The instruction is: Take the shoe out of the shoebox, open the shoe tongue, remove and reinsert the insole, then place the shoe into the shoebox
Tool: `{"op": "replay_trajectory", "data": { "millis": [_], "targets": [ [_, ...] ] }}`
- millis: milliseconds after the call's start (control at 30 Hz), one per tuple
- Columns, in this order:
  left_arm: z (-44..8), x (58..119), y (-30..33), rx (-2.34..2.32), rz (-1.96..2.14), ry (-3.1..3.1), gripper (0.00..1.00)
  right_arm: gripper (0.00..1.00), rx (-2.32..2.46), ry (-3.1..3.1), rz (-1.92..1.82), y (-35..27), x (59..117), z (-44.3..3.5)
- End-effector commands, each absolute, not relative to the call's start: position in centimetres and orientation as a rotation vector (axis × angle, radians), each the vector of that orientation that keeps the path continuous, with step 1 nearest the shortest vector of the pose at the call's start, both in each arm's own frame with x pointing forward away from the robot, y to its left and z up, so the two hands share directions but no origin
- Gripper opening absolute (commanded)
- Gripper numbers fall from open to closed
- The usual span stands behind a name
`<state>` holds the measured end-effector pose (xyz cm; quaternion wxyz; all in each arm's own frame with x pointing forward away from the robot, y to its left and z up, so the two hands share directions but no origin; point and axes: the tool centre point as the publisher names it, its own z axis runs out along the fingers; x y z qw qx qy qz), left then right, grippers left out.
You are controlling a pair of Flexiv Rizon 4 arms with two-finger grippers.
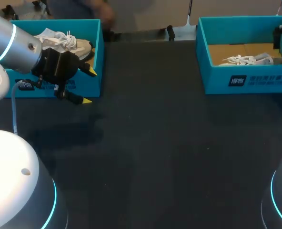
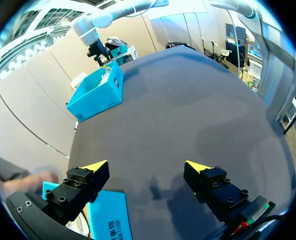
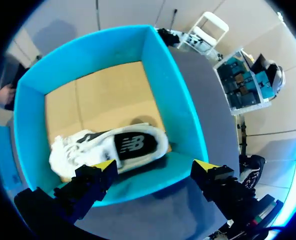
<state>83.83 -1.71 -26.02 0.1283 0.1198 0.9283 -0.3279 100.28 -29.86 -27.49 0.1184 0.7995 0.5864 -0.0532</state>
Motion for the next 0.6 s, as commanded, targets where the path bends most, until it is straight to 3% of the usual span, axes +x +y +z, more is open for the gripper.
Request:
{"op": "replay_trajectory", "data": {
  "millis": [33,600],
  "targets": [
    [-26.0,83.8,-1.7,0.35,-0.95,2.701,1.0,1.0,2.257,1.778,-0.074,-28.3,98.1,-25.3],
    [-24.9,84.9,-1.0,0.323,-0.903,2.693,1.0,1.0,2.252,1.799,-0.073,-27.6,97.3,-24.7]
  ]
}}
